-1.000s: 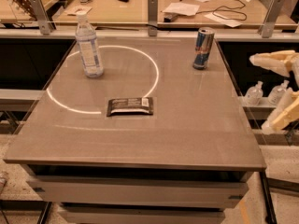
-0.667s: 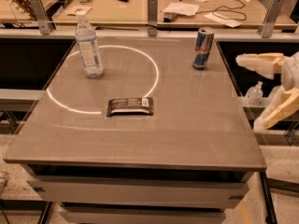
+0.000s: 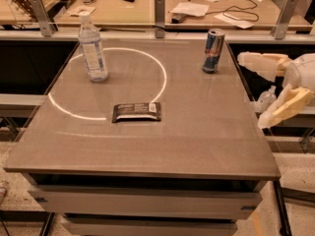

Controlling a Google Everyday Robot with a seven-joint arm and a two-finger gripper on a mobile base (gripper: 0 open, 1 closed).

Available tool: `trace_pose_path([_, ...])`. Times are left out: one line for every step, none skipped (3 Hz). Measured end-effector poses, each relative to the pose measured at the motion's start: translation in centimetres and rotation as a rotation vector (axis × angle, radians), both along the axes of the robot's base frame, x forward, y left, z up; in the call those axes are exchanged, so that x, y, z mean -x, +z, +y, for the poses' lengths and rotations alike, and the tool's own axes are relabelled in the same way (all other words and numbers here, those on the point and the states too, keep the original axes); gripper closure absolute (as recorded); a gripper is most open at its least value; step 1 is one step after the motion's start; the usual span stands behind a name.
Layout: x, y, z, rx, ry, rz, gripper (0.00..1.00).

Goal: Knock blue plastic bottle over

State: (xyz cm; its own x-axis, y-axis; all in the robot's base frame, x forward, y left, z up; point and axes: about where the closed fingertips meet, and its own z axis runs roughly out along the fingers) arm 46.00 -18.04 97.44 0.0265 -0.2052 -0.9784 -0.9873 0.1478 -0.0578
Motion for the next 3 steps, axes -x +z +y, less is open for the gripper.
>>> trace_pose_path([0.0, 0.0, 0.0, 0.002, 0.0, 0.0, 0.0])
trace_pose_path([-0.5, -0.6, 0.7, -0.022, -0.055, 0.004, 0.0])
trace_pose_path([-2.8, -2.0, 3.7, -0.116, -0.124, -0.011, 0.0])
